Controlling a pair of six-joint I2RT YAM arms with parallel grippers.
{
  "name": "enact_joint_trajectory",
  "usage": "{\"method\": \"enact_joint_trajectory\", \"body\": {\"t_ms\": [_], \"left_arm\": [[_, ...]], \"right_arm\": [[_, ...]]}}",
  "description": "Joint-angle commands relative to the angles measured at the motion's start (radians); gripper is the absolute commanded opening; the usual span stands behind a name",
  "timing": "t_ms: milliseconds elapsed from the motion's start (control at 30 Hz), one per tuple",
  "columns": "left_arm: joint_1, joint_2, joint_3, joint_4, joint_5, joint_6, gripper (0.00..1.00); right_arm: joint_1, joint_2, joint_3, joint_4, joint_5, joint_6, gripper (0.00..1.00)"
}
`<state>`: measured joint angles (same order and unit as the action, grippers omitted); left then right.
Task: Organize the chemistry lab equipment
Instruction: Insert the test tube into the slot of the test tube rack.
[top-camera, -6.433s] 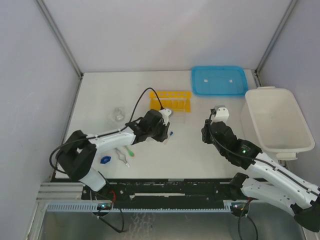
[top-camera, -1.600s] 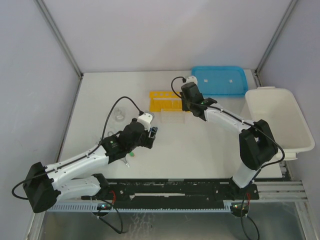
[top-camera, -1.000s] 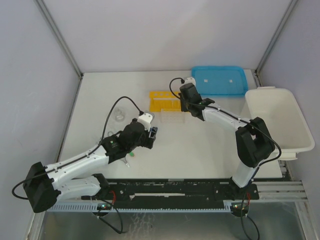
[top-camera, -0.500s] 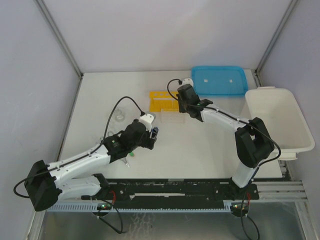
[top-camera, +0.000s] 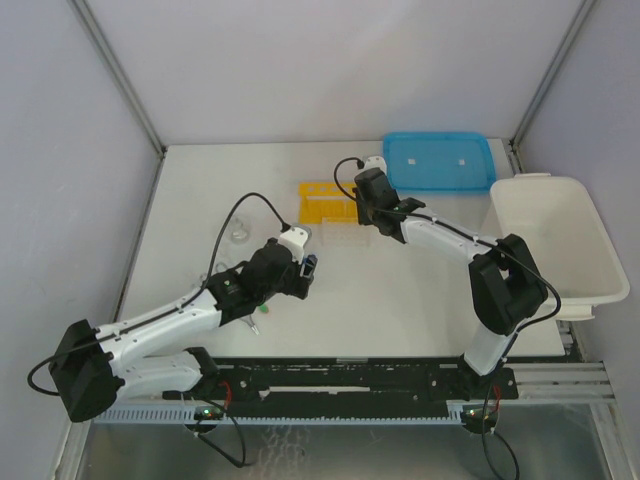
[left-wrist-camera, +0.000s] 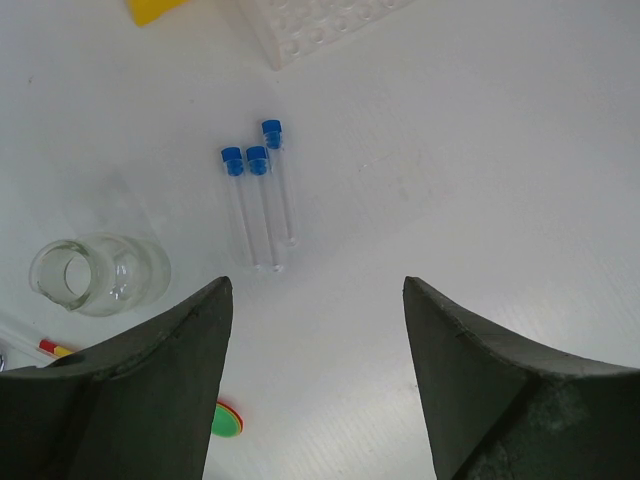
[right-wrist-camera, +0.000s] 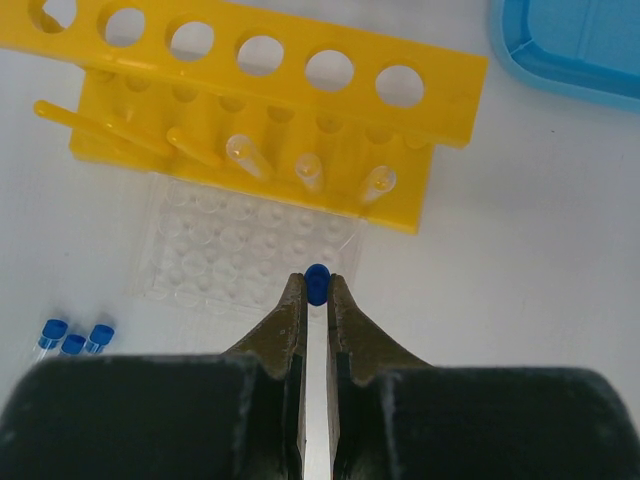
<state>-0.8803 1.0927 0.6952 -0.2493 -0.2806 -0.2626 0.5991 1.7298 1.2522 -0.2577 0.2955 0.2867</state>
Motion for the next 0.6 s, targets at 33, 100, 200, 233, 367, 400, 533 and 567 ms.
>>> {"method": "enact_joint_trajectory", "body": {"t_ms": [33,100,200,233,367,400,533,567], "left_arm": [[0.006,0.001,0.005,0.036,0.016,-0.018,0.74],[0.007,0.001,0.004,0.036,0.016,-0.017,0.74],[0.006,0.000,0.004,0.037,0.016,-0.017,0.74],[0.006,0.002,0.003,0.036,0.015,-0.017,0.74],[0.006,0.003,0.006,0.036,0.019,-0.017,0.74],[0.007,0.003,0.006,0.036,0.020,-0.018,0.74],[0.007,0.003,0.005,0.036,0.021,-0.018,0.74],[0.006,0.003,0.006,0.036,0.022,-0.017,0.74]], "right_arm": [[0.005,0.007,0.039,-0.005,0.022,0.002,0.00],[0.005,0.007,0.040,-0.008,0.024,0.003,0.00],[0.007,0.001,0.039,-0.015,0.028,0.006,0.00],[0.008,0.000,0.039,-0.016,0.029,0.005,0.00],[0.016,-0.005,0.037,-0.022,0.037,0.005,0.00],[0.017,-0.005,0.037,-0.022,0.038,0.005,0.00],[0.019,0.001,0.036,-0.026,0.042,0.007,0.00],[0.019,0.001,0.035,-0.028,0.043,0.008,0.00]]}}
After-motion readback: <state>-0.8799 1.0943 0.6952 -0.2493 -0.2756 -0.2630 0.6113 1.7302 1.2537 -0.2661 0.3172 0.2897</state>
